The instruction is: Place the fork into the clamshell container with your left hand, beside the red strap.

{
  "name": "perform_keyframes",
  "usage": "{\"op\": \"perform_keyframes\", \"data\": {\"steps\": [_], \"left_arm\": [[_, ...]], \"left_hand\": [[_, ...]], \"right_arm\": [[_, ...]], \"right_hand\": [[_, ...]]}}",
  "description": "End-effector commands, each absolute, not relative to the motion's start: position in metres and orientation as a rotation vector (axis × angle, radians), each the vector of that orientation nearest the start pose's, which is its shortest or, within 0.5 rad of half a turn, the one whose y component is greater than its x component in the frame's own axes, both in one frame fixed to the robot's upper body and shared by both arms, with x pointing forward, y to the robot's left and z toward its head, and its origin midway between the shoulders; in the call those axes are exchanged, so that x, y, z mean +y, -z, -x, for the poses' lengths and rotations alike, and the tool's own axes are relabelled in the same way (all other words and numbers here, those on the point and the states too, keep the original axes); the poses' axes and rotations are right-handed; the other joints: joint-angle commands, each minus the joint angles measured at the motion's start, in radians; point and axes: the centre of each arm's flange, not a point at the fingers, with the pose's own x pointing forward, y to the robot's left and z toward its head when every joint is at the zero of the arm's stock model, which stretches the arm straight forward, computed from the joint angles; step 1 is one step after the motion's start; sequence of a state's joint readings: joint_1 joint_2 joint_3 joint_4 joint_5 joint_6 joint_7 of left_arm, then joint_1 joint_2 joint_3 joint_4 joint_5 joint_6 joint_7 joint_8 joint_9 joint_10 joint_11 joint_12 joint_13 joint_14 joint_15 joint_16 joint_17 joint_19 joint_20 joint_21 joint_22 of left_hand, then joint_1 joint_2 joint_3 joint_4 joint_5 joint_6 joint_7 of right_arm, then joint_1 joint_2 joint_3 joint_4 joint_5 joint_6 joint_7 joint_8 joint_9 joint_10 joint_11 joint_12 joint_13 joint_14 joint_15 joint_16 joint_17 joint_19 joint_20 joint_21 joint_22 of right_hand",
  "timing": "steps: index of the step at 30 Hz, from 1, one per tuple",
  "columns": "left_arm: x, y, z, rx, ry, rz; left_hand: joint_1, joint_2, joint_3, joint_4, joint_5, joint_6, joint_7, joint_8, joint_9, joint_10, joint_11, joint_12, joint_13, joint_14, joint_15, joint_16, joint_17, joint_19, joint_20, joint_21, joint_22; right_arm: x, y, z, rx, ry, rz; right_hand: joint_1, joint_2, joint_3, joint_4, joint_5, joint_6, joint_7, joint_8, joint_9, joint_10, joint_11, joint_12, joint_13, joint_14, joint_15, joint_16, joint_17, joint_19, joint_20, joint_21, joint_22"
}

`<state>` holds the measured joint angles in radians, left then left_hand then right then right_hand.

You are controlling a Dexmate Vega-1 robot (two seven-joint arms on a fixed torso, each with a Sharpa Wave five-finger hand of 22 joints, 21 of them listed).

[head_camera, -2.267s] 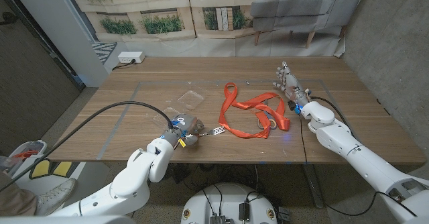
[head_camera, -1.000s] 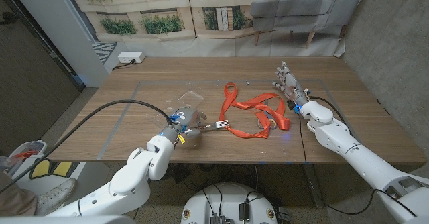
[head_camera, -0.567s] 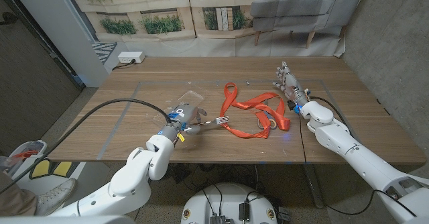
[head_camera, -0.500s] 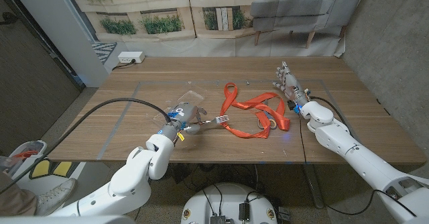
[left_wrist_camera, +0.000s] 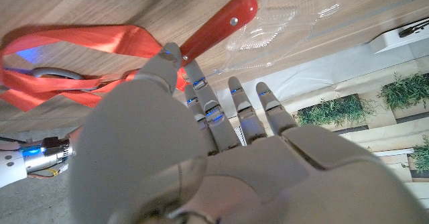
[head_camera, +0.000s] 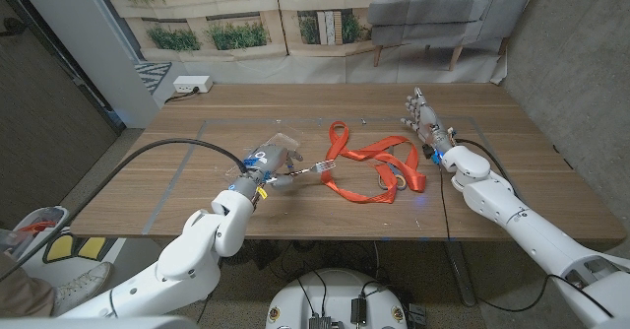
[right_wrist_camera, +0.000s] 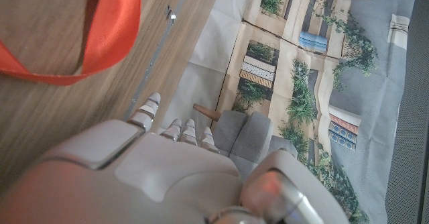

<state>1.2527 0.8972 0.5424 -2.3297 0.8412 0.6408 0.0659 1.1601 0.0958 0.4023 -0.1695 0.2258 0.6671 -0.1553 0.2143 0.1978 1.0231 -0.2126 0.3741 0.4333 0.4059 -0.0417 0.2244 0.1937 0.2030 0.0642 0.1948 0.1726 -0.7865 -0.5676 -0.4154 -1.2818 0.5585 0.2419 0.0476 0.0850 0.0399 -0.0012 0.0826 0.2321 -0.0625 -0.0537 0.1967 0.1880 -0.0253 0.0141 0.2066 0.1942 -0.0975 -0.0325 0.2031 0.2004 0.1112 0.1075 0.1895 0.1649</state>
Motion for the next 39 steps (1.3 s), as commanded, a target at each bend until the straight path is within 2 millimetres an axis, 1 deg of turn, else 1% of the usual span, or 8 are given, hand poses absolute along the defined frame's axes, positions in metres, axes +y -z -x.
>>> {"op": "perform_keyframes", "data": {"steps": [1, 9, 12, 29, 39], "left_arm": [[0.193, 0.041, -0.456, -0.646, -0.195, -1.416], [0.193, 0.036, -0.452, -0.658, -0.202, -1.396], [0.192, 0.032, -0.449, -0.674, -0.205, -1.373], [0.194, 0.018, -0.44, -0.711, -0.252, -1.334], [0.2, 0.017, -0.436, -0.71, -0.282, -1.344]], "left_hand": [[0.012, 0.005, -0.006, 0.0, 0.005, 0.012, 0.0, -0.001, 0.004, 0.013, -0.008, 0.008, 0.008, 0.001, -0.126, 0.007, 0.004, 0.008, -0.002, 0.003, 0.002], [0.015, 0.005, -0.01, 0.0, 0.005, 0.017, 0.002, 0.0, 0.004, 0.014, -0.008, 0.011, 0.011, 0.005, -0.128, 0.009, 0.004, 0.008, -0.007, 0.003, 0.002], [0.014, 0.005, -0.013, 0.001, 0.005, 0.02, -0.001, 0.001, 0.004, 0.014, -0.009, 0.011, 0.012, 0.005, -0.128, 0.009, 0.005, 0.009, -0.007, 0.003, 0.002], [0.019, 0.007, -0.02, 0.002, 0.005, 0.021, 0.002, -0.002, 0.005, 0.015, -0.009, 0.013, 0.014, 0.006, -0.128, 0.01, 0.005, 0.008, -0.007, 0.002, 0.002], [0.022, 0.008, -0.024, 0.002, 0.005, 0.021, 0.002, -0.004, 0.005, 0.016, -0.009, 0.013, 0.014, 0.009, -0.128, 0.01, 0.005, 0.009, -0.007, 0.003, 0.003]], "right_arm": [[-0.295, 0.007, -0.664, -0.567, -0.224, 0.14], [-0.296, 0.0, -0.664, -0.571, -0.229, 0.158], [-0.297, -0.001, -0.664, -0.572, -0.228, 0.16], [-0.297, 0.001, -0.662, -0.574, -0.228, 0.154], [-0.294, -0.001, -0.662, -0.578, -0.233, 0.152]], "right_hand": [[0.001, 0.006, -0.004, 0.005, -0.004, 0.005, -0.002, 0.0, 0.002, 0.002, -0.003, -0.004, 0.003, -0.006, -0.004, 0.002, 0.002, 0.005, 0.003, 0.0, 0.006], [0.002, 0.006, -0.004, 0.005, -0.004, 0.005, -0.003, 0.0, 0.002, 0.002, -0.005, -0.004, 0.003, -0.003, -0.005, 0.004, 0.002, 0.012, 0.009, 0.002, 0.006], [0.002, 0.006, -0.004, 0.004, -0.004, 0.006, -0.002, 0.001, 0.002, 0.003, -0.009, -0.004, 0.003, 0.0, -0.006, 0.004, 0.002, 0.016, 0.007, 0.004, 0.006], [0.002, 0.007, -0.005, 0.004, -0.004, 0.005, -0.004, 0.0, 0.002, 0.004, -0.01, -0.004, 0.003, 0.001, -0.005, 0.004, 0.002, 0.016, 0.007, 0.002, 0.006], [0.004, 0.006, -0.005, 0.003, -0.005, 0.005, -0.004, 0.0, 0.002, 0.003, -0.01, -0.004, 0.003, 0.001, -0.006, 0.004, 0.001, 0.016, 0.007, 0.002, 0.006]]}}
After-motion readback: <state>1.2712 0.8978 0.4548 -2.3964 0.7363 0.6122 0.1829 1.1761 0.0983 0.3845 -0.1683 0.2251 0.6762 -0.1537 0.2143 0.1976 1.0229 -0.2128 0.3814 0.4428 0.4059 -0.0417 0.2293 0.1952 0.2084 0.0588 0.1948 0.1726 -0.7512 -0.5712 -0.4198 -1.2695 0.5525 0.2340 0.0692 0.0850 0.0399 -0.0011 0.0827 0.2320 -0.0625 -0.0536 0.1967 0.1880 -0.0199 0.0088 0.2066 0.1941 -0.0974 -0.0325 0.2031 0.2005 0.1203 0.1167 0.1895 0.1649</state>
